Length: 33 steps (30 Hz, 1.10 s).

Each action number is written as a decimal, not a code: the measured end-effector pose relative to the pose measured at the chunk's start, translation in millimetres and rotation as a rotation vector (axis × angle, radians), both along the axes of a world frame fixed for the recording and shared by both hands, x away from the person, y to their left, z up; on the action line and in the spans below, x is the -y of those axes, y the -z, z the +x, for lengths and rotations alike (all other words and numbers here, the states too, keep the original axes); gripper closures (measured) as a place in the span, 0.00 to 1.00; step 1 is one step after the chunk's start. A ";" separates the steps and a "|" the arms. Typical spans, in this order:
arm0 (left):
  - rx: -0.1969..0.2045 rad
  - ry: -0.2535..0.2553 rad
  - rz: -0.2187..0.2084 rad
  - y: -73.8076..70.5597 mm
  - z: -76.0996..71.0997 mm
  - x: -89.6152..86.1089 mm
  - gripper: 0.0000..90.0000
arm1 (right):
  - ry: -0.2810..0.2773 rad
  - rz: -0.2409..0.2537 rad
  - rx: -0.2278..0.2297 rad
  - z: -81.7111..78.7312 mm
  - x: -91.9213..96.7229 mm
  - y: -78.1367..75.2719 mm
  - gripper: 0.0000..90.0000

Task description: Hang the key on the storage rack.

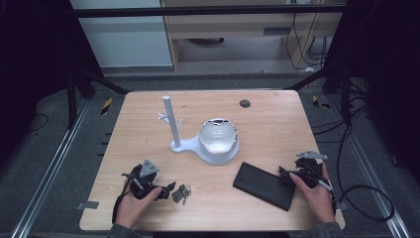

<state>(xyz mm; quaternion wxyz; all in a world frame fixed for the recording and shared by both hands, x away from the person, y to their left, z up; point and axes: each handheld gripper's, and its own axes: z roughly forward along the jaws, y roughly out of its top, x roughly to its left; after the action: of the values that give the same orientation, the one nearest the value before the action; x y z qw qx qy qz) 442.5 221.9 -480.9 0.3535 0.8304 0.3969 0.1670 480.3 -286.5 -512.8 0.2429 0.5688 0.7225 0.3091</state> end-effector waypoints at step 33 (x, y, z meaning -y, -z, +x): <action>-0.341 0.256 0.437 -16.9 10.2 71.6 0.32 | -0.017 0.003 0.001 -1.9 1.9 0.0 0.00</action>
<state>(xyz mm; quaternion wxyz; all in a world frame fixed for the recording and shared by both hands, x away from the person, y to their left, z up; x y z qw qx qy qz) 452.7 150.3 -464.0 0.1129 0.9462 0.2973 0.0605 478.4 -288.5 -512.8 0.2396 0.5628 0.7267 0.3125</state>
